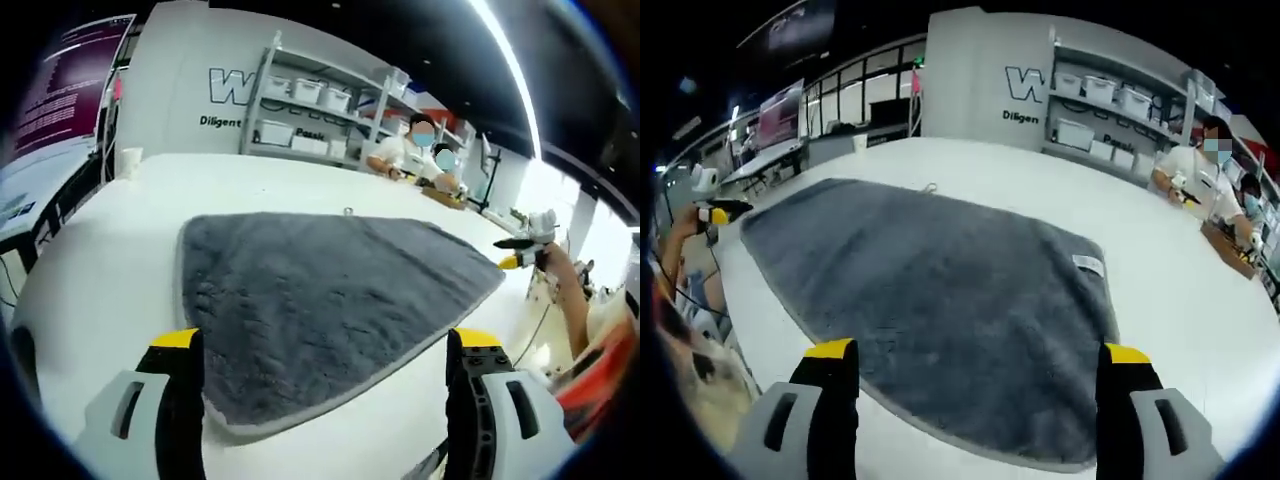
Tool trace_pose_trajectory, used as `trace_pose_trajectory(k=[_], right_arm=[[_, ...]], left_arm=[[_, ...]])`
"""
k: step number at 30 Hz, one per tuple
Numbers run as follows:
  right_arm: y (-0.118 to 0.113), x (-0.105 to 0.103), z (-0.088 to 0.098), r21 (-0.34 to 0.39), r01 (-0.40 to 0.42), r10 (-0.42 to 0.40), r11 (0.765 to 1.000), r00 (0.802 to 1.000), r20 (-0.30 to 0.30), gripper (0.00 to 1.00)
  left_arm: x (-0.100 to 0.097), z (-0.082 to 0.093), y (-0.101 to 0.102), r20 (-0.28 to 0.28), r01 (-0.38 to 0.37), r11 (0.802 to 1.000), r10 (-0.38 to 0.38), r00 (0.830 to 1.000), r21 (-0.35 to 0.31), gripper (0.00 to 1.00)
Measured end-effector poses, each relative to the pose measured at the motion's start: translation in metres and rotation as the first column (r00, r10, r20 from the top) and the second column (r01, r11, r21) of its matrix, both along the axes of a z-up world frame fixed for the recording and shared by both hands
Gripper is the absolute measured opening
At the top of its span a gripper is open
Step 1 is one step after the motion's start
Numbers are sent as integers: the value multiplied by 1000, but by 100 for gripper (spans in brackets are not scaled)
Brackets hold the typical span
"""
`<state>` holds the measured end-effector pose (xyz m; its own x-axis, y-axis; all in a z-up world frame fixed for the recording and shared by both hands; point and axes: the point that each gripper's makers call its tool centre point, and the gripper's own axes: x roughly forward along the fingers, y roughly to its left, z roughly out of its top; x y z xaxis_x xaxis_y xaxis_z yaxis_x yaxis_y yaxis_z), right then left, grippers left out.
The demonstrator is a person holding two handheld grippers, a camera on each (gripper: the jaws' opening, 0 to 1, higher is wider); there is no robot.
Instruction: Open the folded towel by lifting each exposed corner and separating the folded layers until the towel lies flat within the target outline without major curled edges
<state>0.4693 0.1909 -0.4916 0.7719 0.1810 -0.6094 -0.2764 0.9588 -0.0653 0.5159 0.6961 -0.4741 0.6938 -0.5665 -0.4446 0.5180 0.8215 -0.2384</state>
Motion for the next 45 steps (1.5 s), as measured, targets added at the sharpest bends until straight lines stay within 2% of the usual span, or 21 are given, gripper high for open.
trace_pose_trajectory(k=[2, 4, 6, 9, 14, 16, 20, 21, 22, 23, 24, 27, 29, 31, 33, 35, 39, 43, 45], right_arm=[[1, -6, -1, 2, 1, -1, 1000, 1000, 0, 99], [3, -14, 0, 24, 13, -13, 1000, 1000, 17, 99], [4, -19, 1, 29, 15, -16, 999, 1000, 23, 99], [4, -26, 1, 10, 15, -16, 1000, 1000, 25, 99], [10, -37, 2, 14, 18, -18, 1000, 999, 34, 99], [13, -39, 1, 13, 19, -19, 1000, 999, 31, 99], [20, -43, -2, 14, 20, -20, 1000, 1000, 24, 99], [21, -44, -2, 14, 20, -20, 1000, 1000, 23, 99], [23, -44, -3, 9, 19, -19, 1000, 1000, 20, 99], [23, -44, -3, 8, 19, -19, 1000, 1000, 19, 99], [24, -45, -4, 0, 18, -18, 1000, 1000, 13, 99], [25, -46, -6, -43, 13, -13, 999, 1000, -10, 99], [29, -45, -5, -47, 3, -4, 999, 1000, -19, 99], [29, -43, -2, -39, 6, -6, 999, 1000, -13, 99], [28, -41, 0, -43, 9, -10, 999, 1000, -10, 99], [26, -40, 1, -50, 14, -14, 999, 1000, -8, 99], [26, -38, 2, -47, 16, -16, 999, 1000, -5, 99], [26, -38, 1, -42, 15, -15, 999, 1000, -8, 99], [22, -38, -1, -56, 18, -19, 998, 1000, -18, 99]], left_arm=[[6, 0, 1, 1, -3, 1000, 3, 1000, 6, 97], [20, 3, 4, 20, -12, 1000, 12, 1000, 8, 93], [31, 4, 6, 17, -17, 1000, 17, 1000, 10, 91], [49, 6, 11, 23, -28, 999, 28, 999, 31, 90], [89, 4, 23, 21, -15, 998, 14, 1000, 63, 74], [101, 6, 25, 23, -23, 998, 21, 1000, 59, 72], [134, 7, 32, 46, -45, 993, 41, 998, 104, 66], [139, 6, 33, 47, -49, 993, 44, 998, 108, 62], [152, 6, 37, 49, -68, 991, 63, 997, 113, 59], [155, 6, 38, 54, -74, 990, 68, 996, 116, 55], [164, 6, 43, 65, -100, 986, 92, 994, 132, 48], [184, 3, 58, 113, -151, 961, 127, 985, 231, 30], [203, -5, 62, 120, -168, 949, 140, 983, 267, 27], [213, -8, 60, 111, -166, 957, 143, 983, 237, 27], [215, -9, 59, 111, -163, 958, 140, 984, 234, 24], [226, -15, 56, 109, -158, 960, 135, 985, 232, 21], [238, -31, 56, 90, -154, 953, 135, 987, 261, 17], [239, -43, 54, 76, -142, 950, 125, 989, 280, 11], [239, -51, 58, 72, -144, 940, 128, 989, 310, 10]])
